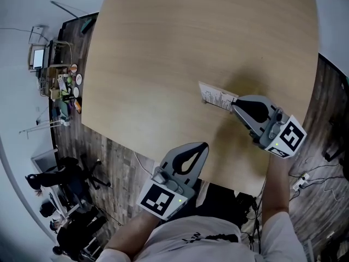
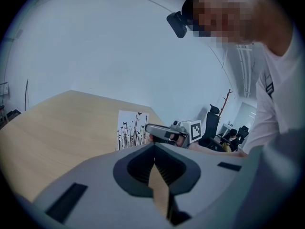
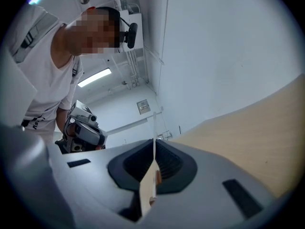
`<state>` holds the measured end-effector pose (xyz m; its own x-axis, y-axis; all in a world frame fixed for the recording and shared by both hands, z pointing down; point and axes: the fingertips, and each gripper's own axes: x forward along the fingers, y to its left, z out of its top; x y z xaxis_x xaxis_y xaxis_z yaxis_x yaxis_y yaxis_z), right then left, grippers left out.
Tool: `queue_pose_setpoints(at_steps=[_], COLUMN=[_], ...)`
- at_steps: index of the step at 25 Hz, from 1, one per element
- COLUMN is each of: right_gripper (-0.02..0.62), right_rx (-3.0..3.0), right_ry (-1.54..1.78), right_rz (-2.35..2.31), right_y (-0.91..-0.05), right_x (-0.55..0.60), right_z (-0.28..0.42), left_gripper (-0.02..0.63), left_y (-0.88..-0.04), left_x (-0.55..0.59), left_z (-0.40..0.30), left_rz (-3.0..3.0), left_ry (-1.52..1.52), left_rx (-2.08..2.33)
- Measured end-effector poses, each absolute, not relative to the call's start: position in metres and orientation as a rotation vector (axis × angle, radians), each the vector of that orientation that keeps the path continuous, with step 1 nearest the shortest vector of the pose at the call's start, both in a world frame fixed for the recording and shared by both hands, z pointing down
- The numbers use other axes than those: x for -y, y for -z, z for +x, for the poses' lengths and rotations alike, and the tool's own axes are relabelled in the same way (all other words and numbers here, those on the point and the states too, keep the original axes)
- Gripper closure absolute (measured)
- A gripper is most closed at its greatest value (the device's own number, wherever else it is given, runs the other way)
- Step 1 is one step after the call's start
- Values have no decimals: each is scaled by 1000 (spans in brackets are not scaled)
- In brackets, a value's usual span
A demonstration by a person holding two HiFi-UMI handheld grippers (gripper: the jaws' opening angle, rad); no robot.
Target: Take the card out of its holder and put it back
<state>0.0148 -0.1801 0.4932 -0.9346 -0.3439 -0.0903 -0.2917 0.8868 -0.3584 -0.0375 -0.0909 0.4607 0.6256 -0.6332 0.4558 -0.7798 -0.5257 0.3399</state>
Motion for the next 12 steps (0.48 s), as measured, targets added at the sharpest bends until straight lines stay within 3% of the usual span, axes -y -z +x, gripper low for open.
queue_pose_setpoints(at_steps=[12], right_gripper=[571], right_rx=[-2850], right_ry=[495], right_rz=[-461], right_y=[-485], right_x=[186], right_z=[14], left_gripper=[594], left_y=[-473], left_x=[82], left_z=[-44], left_rz=[2305], left_ry=[-408], left_rx=[1095])
